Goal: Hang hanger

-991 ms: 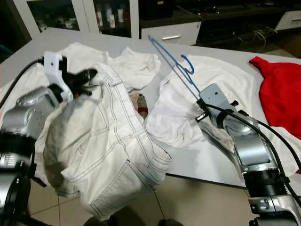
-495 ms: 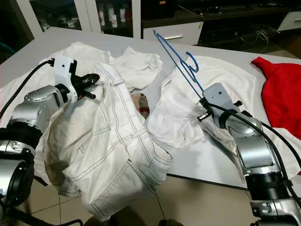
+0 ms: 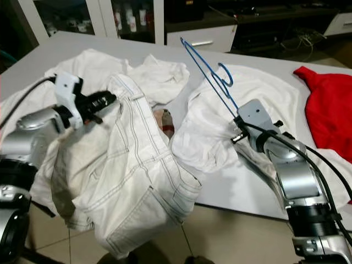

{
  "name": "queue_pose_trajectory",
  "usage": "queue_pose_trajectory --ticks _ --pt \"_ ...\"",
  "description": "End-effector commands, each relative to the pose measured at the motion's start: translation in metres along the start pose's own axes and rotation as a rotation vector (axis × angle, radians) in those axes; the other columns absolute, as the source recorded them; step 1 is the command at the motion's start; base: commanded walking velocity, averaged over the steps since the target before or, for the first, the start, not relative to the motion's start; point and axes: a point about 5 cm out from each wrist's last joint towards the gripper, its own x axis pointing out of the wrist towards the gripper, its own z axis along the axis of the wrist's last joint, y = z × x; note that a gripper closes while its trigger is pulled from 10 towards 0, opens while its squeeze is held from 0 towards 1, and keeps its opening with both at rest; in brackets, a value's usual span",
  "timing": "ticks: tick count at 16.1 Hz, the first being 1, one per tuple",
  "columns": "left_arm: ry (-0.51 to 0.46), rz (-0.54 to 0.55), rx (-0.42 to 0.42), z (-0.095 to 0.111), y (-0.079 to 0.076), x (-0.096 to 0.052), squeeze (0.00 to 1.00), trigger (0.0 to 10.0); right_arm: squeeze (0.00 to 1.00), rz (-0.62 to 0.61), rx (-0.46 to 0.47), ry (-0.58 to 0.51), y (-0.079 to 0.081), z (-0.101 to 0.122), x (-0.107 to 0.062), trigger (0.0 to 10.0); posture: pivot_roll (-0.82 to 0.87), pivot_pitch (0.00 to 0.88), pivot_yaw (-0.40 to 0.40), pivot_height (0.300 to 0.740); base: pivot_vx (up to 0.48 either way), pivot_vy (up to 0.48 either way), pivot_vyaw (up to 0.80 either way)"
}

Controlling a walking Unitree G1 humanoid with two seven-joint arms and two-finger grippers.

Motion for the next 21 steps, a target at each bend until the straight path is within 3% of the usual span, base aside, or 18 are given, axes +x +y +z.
queue_pose_trajectory --ticks 1,3,5,8,11,12,13,16,21 --pt "-0.027 0.006 -0.001 0.008 0.001 -0.008 1.0 10.0 0.0 0.007 -0.002 -0.001 -0.001 0.003 0.001 10.0 0.08 0.065 -0.009 0.74 0.0 0.0 0.0" --pt "-0.038 -0.009 -0.003 0.012 -0.001 -0.015 1.0 10.0 0.0 0.009 -0.002 -0.001 0.0 0.003 0.002 10.0 0.09 0.066 -0.011 0.74 0.0 0.0 0.0" --pt "-0.01 -0.105 0.004 0.012 -0.022 -0.039 1.0 10.0 0.0 0.019 -0.001 -0.003 0.002 0.004 0.003 10.0 0.1 0.069 -0.013 0.74 0.0 0.0 0.0" --pt "0.014 -0.162 -0.014 0.006 -0.036 -0.049 1.0 10.0 0.0 0.022 -0.001 -0.003 0.002 0.003 0.004 10.0 0.11 0.071 -0.017 0.74 0.0 0.0 0.0" --pt "0.044 -0.132 -0.042 -0.002 -0.04 -0.053 1.0 10.0 0.0 0.031 -0.003 -0.007 0.003 0.005 0.007 10.0 0.12 0.07 -0.025 0.74 0.0 0.0 0.0" --pt "0.088 -0.122 -0.061 -0.008 -0.043 -0.056 0.24 10.0 0.0 0.036 -0.004 -0.011 0.004 0.007 0.008 10.0 0.12 0.069 -0.025 0.74 0.0 0.0 0.0" --pt "0.103 -0.127 -0.067 -0.009 -0.045 -0.057 0.0 10.0 0.0 0.036 -0.005 -0.012 0.004 0.007 0.008 10.0 0.12 0.069 -0.025 0.74 0.0 0.0 0.0" --pt "0.16 -0.173 -0.09 -0.018 -0.06 -0.065 0.0 10.0 0.0 0.034 -0.003 -0.013 0.004 0.007 0.009 10.0 0.12 0.068 -0.015 0.74 0.0 0.0 0.0" --pt "0.261 -0.146 -0.069 -0.032 -0.065 -0.071 0.0 10.0 0.0 0.036 0.011 -0.015 0.009 0.006 0.011 10.0 0.13 0.065 0.004 0.74 0.0 0.0 0.0"
